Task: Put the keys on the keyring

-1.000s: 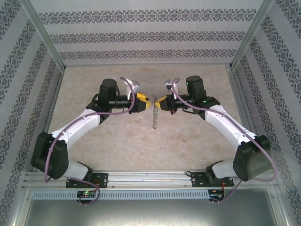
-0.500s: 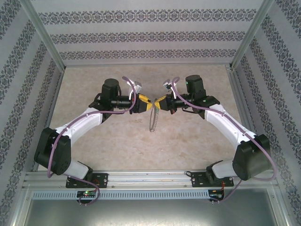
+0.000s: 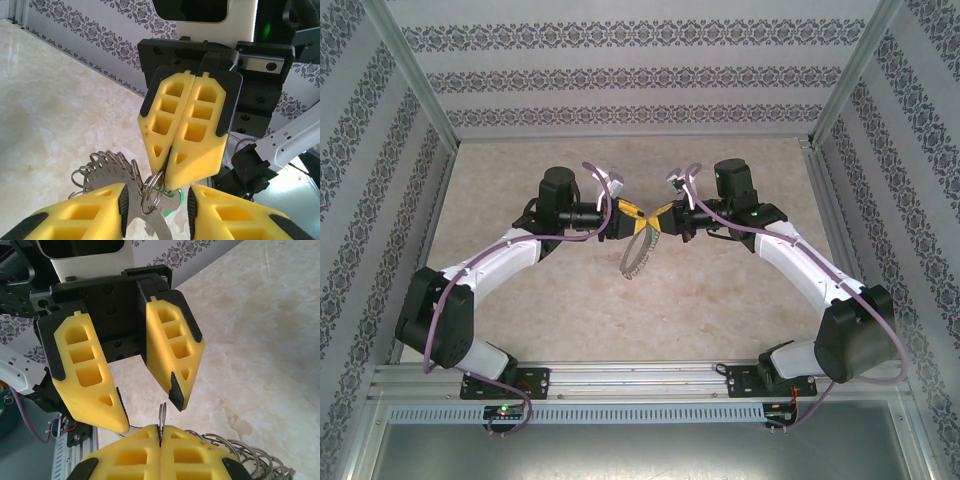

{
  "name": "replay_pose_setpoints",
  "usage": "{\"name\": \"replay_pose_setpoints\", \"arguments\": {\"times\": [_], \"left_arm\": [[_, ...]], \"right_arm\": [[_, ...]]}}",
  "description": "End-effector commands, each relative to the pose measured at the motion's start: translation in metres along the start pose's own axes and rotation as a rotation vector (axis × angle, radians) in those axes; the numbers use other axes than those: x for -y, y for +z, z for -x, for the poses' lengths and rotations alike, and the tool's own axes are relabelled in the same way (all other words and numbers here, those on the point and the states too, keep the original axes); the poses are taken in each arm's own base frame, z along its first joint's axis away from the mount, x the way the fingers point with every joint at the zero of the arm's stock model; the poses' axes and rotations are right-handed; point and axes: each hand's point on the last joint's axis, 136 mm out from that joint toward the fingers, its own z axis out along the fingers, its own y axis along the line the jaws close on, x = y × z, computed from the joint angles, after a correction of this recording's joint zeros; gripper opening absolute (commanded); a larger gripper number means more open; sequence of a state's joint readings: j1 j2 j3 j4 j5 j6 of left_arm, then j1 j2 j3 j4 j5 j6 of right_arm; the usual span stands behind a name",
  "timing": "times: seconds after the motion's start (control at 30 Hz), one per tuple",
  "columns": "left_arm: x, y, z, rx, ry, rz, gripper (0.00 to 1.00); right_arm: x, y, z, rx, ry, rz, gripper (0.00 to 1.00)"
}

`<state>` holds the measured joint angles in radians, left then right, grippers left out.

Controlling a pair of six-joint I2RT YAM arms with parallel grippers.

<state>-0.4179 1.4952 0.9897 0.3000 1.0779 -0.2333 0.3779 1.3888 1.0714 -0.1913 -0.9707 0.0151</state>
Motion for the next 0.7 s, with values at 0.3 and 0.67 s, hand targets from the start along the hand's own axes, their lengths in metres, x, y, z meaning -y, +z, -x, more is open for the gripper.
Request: {"name": "replay_pose_setpoints", "arguments": {"times": [0.3, 0.67], "left_arm": [[0.013, 0.005, 0.011, 0.035, 0.036, -0.078, 0.26], [0.016, 0.002, 0.001, 0.011, 0.037, -0.081, 0.32]], "right_arm": [[-0.013, 0.002, 0.015, 0.024, -0.064, 0.045, 0.0], [-0.009, -0.002, 0.017, 0.035, -0.064, 0.022, 0.0]]}}
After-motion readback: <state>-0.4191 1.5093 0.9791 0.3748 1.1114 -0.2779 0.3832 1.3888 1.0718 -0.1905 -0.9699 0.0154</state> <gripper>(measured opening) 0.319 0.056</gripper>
